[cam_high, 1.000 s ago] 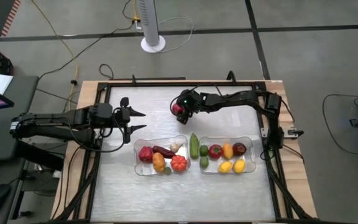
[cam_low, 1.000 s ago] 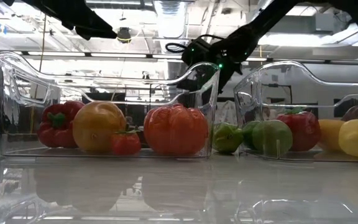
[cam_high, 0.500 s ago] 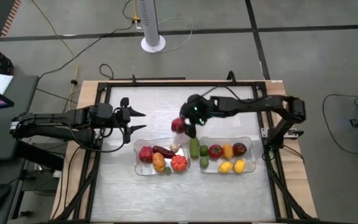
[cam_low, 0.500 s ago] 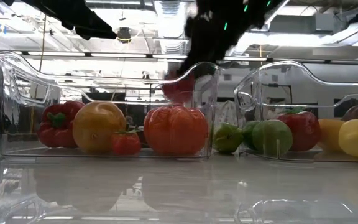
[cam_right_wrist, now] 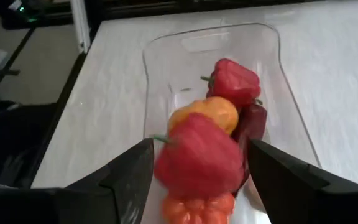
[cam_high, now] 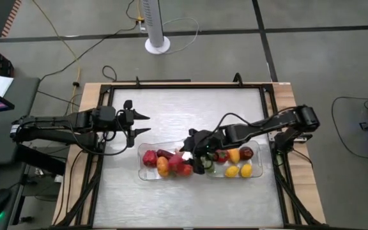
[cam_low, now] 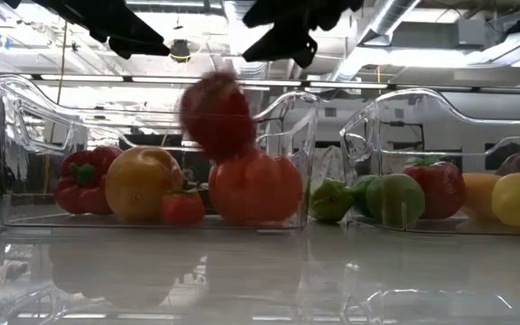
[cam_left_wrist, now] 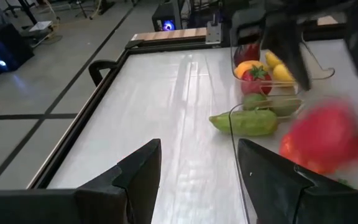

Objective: Sort produce into baskets
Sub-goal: Put the red bell pepper into the left transparent bin, then put the bitter melon into the left transparent bin

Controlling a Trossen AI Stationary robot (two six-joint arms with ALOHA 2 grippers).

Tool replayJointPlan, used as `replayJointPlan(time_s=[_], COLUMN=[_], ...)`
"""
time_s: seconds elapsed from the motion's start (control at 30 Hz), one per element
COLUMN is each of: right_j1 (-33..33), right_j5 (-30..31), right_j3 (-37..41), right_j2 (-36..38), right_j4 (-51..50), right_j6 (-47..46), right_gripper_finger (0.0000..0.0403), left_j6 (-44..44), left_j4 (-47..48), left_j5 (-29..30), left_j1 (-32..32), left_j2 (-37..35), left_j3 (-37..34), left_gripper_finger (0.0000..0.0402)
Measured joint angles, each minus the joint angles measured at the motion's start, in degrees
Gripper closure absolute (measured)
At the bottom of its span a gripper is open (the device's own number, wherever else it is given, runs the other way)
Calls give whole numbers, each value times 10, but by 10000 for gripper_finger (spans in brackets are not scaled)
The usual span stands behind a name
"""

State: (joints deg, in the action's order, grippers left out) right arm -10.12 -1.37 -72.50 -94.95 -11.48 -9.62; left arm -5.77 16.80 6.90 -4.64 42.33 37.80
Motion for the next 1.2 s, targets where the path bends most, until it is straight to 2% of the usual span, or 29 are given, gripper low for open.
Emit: replayJointPlan(time_s=[0.23, 0.4, 0.53, 0.6, 0.67, 0.8, 0.97, 1.07, 1.2], right_j1=[7, 52, 108, 141, 176, 220, 239, 237, 228], right_j5=[15, 62, 60, 36, -13, -60, -76, -80, -123], right_j3=[-3, -53, -67, -67, -66, -41, -30, -29, -29], right_j2=[-8, 2, 1, 1, 1, -1, 0, -21, -73], right_j4=[-30, -189, -269, -313, -357, -369, -353, -354, -338], right_j6=[-27, -39, -55, -67, -75, -66, -122, -129, -116], right_gripper_finger=[95, 87, 93, 97, 98, 99, 100, 102, 106], left_j6=[0, -2, -2, -2, -2, -4, -6, -6, -6], left_j4=[0, 0, 3, 5, 5, 5, 4, 2, 1], left_j5=[0, 0, 0, 0, 0, 0, 0, 0, 0], left_j1=[0, 0, 0, 0, 0, 0, 0, 0, 0], left_j2=[0, 0, 0, 0, 0, 0, 0, 0, 0], left_j3=[0, 0, 0, 0, 0, 0, 0, 0, 0], left_gripper_finger=[201, 201, 201, 201, 201, 201, 201, 201, 201])
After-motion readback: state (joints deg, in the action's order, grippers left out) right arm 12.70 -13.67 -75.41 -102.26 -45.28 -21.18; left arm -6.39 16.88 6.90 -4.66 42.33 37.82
